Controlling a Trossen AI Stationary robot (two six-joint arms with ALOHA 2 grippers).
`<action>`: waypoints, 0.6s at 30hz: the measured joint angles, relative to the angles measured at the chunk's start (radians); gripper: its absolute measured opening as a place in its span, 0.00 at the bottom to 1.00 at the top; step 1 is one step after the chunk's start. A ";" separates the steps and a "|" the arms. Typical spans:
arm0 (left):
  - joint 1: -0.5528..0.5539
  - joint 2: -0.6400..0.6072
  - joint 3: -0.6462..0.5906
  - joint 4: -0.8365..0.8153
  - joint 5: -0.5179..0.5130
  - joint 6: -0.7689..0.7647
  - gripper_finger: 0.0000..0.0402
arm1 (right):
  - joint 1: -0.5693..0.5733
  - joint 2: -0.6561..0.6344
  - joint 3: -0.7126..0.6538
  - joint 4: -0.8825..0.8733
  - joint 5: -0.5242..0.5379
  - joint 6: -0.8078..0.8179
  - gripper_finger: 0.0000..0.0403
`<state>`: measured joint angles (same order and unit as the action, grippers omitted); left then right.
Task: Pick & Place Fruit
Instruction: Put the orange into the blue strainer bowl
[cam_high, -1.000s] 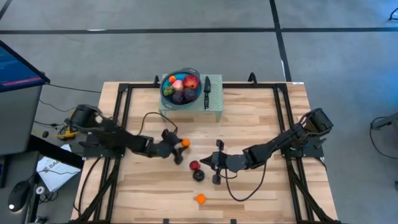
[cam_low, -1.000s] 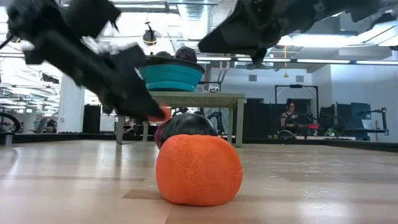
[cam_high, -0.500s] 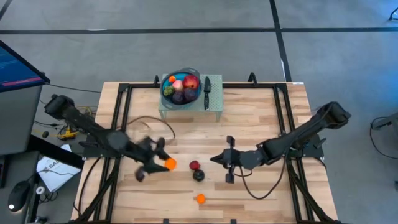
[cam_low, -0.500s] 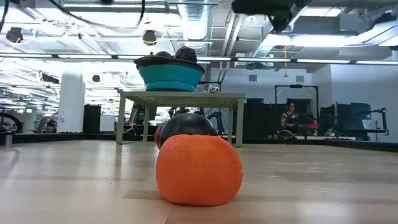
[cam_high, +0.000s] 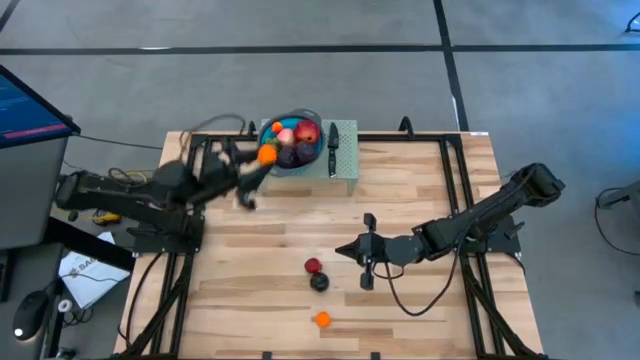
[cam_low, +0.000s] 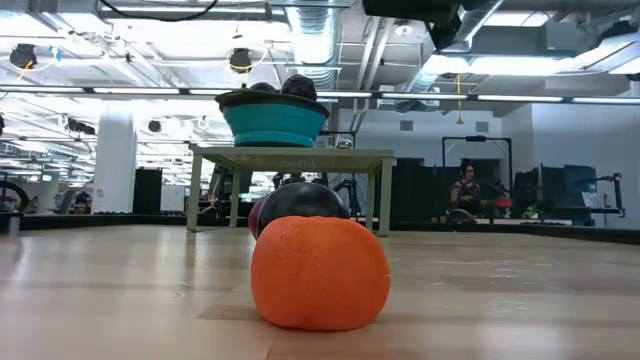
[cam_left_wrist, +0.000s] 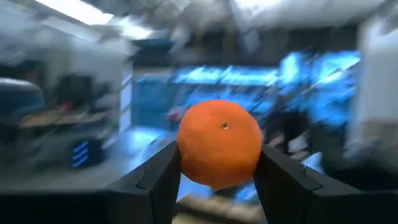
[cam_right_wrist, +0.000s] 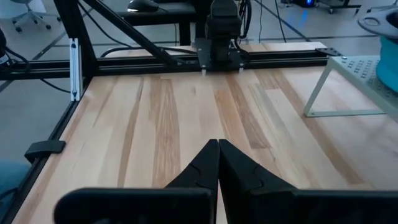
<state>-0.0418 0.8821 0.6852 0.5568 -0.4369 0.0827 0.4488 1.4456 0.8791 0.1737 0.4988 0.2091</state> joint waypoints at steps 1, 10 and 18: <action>0.048 0.008 0.028 -0.069 0.000 -0.015 0.44 | 0.000 0.000 0.000 0.002 0.000 0.001 0.00; 0.448 0.153 0.236 -0.501 0.161 -0.173 0.44 | 0.000 0.000 0.000 0.015 0.000 0.001 0.00; 0.632 0.332 0.249 -0.508 0.254 -0.221 0.44 | -0.005 0.001 0.000 0.023 0.000 0.001 0.00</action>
<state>0.5898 1.2139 0.9337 0.0487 -0.1825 -0.1380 0.4435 1.4464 0.8787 0.1969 0.4988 0.2104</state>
